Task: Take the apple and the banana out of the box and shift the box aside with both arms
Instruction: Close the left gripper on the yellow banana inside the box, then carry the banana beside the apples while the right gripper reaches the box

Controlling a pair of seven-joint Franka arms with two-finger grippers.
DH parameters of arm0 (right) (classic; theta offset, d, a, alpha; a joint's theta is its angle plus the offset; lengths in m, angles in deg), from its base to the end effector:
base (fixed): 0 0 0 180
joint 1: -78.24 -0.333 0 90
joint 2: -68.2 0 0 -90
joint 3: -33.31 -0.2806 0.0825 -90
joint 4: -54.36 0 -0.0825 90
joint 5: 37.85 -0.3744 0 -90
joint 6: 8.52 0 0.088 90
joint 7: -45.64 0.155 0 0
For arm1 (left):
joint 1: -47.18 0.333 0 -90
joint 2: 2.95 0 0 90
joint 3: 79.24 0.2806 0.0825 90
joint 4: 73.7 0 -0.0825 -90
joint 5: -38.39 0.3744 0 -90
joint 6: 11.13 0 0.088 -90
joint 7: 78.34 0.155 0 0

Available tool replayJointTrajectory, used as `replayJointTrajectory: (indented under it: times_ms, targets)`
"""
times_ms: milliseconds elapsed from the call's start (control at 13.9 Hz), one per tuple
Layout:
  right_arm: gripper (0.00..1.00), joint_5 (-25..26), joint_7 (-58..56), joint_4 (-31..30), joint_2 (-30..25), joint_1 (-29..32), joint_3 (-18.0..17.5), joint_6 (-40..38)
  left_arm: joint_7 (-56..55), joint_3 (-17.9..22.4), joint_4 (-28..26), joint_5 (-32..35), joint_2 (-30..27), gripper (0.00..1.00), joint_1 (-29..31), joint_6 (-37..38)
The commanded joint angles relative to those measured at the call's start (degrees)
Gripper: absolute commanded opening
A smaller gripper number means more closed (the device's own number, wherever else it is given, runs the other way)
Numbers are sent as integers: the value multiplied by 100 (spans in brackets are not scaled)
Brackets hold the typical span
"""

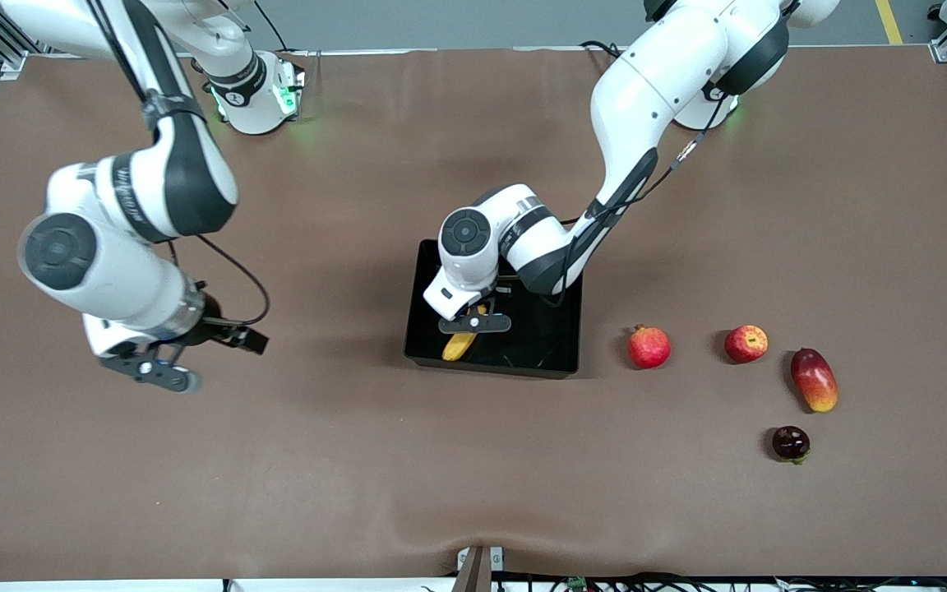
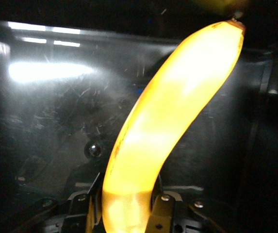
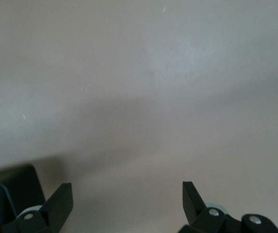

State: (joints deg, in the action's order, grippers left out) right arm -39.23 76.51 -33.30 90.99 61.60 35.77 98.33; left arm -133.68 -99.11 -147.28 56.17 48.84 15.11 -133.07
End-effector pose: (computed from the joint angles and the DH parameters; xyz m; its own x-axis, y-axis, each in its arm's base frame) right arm 0.6216 0.1626 0.3462 0.9547 -0.2921 -0.0566 -0.2910 -0.9563 0.0269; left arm 0.4902 -0.5156 0.1564 0.9998 0.0161 -0.0110 0.0162 -0.9999 0.0005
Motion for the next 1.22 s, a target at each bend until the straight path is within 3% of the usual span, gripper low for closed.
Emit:
replayJointTrajectory:
  times_ms: [0,359,502,861,1147]
  targets:
    - [100,7,6,65,137,-295,26,-225,24,36,-51,147,-405,0,16,47]
    - [100,-28,-616,108,558,-638,18,-164,207,53,-69,147,-1300,0,577,100]
    - [100,33,-845,109,717,-823,26,-146,523,-8,-147,86,-1599,0,1068,196]
    - [100,-318,-978,100,1165,-1332,-70,905,1427,-26,-419,59,-1820,0,2061,811]
    - [100,-415,-996,56,1358,-1702,-70,1329,2946,-26,-614,85,-1716,0,3055,821]
